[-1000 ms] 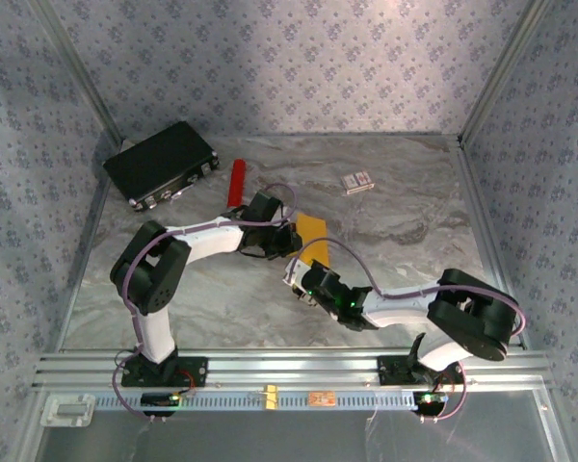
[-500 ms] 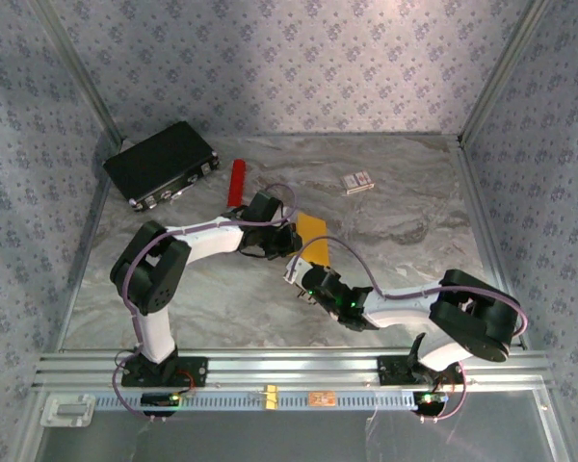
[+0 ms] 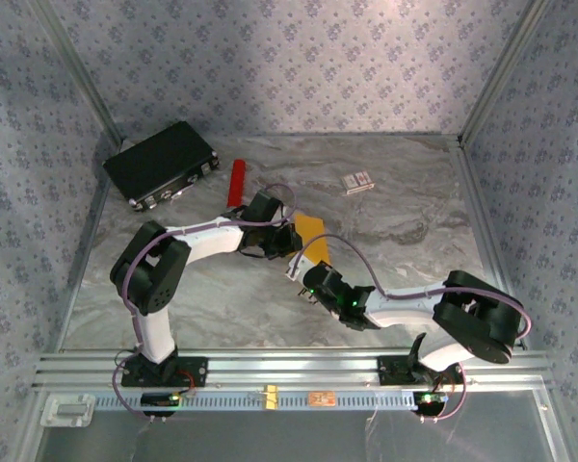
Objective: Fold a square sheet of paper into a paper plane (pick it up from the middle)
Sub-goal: Third fold the triangle at the center of the table.
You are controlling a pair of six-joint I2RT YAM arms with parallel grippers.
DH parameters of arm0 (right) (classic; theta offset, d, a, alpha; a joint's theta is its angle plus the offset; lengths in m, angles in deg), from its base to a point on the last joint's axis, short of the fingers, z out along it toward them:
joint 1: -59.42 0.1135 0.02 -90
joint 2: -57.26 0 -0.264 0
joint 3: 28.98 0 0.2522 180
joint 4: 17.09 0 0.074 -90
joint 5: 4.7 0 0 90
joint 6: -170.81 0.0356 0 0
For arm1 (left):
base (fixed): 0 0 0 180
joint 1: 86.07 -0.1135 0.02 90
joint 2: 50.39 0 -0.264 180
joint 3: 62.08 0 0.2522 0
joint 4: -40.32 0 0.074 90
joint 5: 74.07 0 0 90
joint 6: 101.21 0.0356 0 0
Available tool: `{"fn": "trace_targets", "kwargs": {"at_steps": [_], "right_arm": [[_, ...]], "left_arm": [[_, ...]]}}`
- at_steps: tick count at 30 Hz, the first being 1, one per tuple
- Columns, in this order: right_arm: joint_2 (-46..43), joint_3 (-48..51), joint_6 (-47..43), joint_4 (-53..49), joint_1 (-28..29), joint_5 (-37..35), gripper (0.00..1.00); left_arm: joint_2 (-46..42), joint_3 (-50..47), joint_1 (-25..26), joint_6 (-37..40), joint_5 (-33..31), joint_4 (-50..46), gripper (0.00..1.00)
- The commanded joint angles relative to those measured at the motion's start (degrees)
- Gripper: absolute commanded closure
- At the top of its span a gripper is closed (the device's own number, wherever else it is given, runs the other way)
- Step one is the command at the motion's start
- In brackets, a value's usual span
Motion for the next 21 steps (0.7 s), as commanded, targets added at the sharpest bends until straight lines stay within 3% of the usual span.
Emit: {"fn": "trace_targets", "kwargs": {"at_steps": [1,7,9,13,21], "right_arm": [[-1.75,0.78,2.68,-1.59,-0.81,1.19,0.98],[-3.79,0.54,7.03,-4.85,-5.17,11.13,0.98],[-4.65,0.61,7.44,-5.57,-6.96,16.48,0.98],[-5.31,0.47,10.50,-7.27,-11.03,25.83,0.99],[-5.67,0.13,15.62,-7.06,-15.94,35.57,0.99]], "left_arm": [[-3.07,-0.46,0.45,0.73,-1.84,-2.31,0.86],[-5.05,0.42,0.42,2.35,-5.50,-6.14,0.70],[-6.24,0.15,0.42,2.58,-7.03,-6.73,0.59],[-7.81,0.69,0.39,3.48,-9.21,-8.70,0.57],[-8.26,1.02,0.43,3.61,-9.31,-9.12,0.50]]}}
